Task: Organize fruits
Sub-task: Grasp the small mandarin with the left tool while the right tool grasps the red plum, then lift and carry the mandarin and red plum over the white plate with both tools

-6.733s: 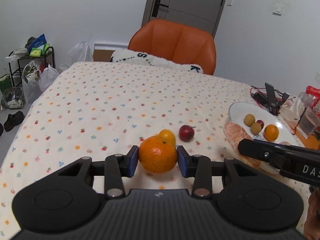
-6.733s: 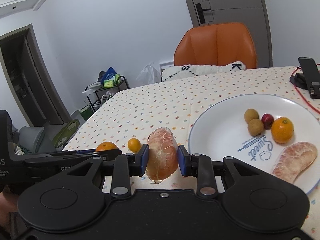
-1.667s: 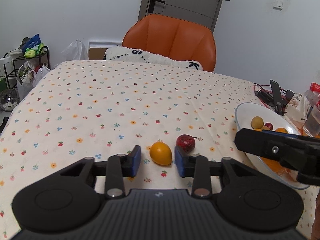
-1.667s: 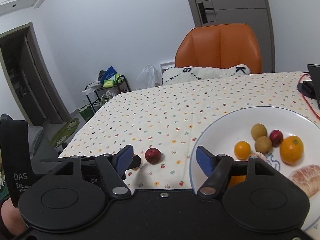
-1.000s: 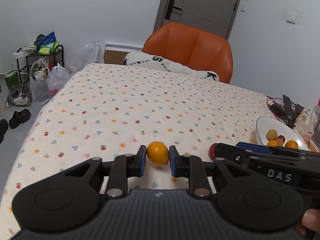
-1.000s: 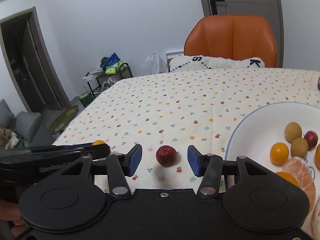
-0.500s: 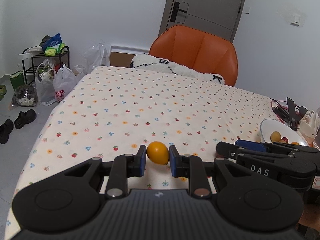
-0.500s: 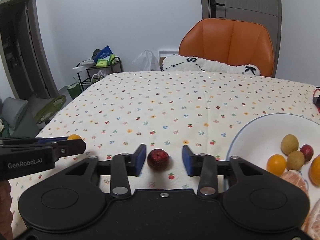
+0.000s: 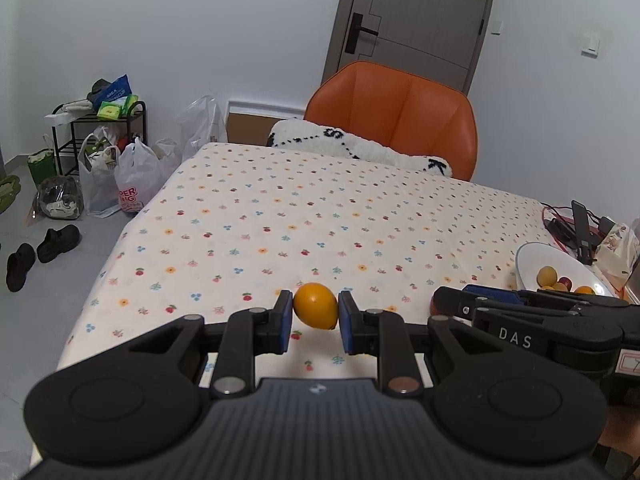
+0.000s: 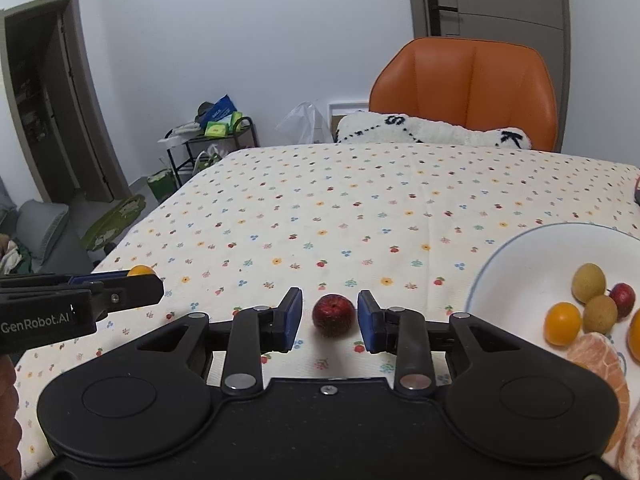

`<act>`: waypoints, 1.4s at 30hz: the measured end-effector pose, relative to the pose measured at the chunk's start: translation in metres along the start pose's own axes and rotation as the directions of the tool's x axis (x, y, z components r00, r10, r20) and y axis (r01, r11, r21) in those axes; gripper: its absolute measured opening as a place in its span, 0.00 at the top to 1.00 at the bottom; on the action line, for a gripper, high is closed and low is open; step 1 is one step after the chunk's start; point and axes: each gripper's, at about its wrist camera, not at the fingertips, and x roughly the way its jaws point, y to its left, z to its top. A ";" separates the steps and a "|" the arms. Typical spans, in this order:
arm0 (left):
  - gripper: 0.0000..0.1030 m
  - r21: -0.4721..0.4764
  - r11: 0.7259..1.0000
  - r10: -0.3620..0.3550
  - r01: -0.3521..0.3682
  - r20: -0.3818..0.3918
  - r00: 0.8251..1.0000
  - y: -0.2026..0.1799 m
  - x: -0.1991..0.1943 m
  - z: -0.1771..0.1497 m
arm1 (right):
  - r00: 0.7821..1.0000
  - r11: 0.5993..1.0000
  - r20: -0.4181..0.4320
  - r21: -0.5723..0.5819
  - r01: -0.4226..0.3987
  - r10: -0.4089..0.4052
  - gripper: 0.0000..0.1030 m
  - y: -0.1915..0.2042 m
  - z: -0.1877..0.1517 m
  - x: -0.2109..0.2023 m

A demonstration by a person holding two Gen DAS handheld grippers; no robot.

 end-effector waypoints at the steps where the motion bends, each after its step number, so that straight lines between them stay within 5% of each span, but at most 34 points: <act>1: 0.78 -0.003 1.000 -0.001 0.001 -0.002 1.000 0.001 0.000 0.000 | 1.000 1.000 -0.003 -0.008 0.005 -0.005 0.69 0.002 0.000 0.002; 16: 0.78 -0.022 1.000 -0.021 0.021 -0.011 1.000 0.007 0.004 -0.003 | 1.000 0.999 -0.017 -0.046 -0.009 0.009 0.77 0.014 -0.006 -0.004; 42: 0.78 0.116 0.989 -0.098 0.092 0.045 0.994 -0.087 -0.032 0.000 | 0.990 0.998 0.135 0.052 0.024 -0.031 0.77 -0.040 -0.014 -0.102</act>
